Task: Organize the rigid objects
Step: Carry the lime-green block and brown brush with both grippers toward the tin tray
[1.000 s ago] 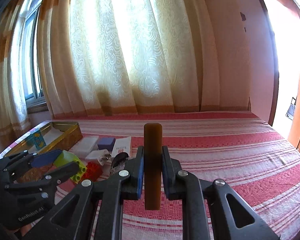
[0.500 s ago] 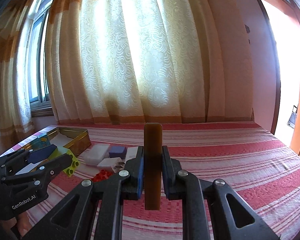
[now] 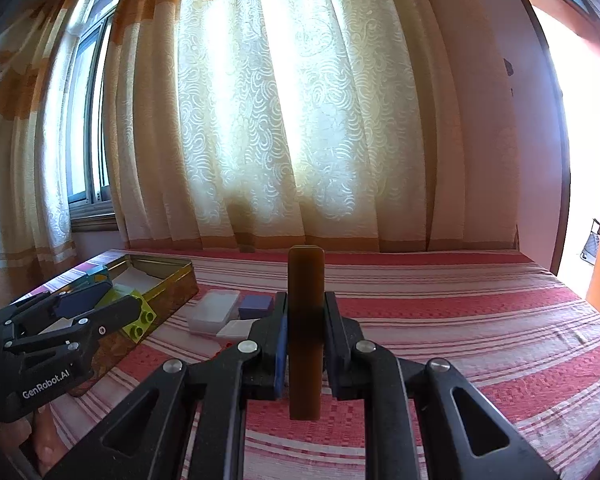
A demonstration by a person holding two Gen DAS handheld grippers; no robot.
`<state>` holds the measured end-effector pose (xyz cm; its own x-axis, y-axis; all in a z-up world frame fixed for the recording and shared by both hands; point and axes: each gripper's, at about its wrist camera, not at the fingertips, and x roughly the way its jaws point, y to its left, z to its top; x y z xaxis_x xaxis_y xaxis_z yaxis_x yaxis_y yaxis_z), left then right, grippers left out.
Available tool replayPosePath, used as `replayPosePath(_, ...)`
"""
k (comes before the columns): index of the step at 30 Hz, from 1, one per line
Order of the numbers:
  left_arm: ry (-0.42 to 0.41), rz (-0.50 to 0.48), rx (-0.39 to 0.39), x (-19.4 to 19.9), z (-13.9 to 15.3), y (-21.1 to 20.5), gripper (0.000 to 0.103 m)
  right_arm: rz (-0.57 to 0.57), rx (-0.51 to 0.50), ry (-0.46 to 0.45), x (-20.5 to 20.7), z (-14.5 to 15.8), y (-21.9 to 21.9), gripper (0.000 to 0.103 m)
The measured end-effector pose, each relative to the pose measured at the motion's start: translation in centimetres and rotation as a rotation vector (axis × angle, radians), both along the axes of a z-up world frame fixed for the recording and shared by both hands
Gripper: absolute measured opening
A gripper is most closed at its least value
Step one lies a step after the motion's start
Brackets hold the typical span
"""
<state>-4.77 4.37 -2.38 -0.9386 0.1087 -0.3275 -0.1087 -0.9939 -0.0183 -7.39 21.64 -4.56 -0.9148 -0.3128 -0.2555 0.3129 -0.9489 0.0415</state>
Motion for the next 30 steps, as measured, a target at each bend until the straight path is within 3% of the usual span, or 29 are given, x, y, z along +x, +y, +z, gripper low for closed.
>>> replayPosePath(30,0.034,0.047,0.035,1.4,0.1,-3.8,0.043,0.122,0.035,0.014,1.3,-0.1,-5.9,0.017)
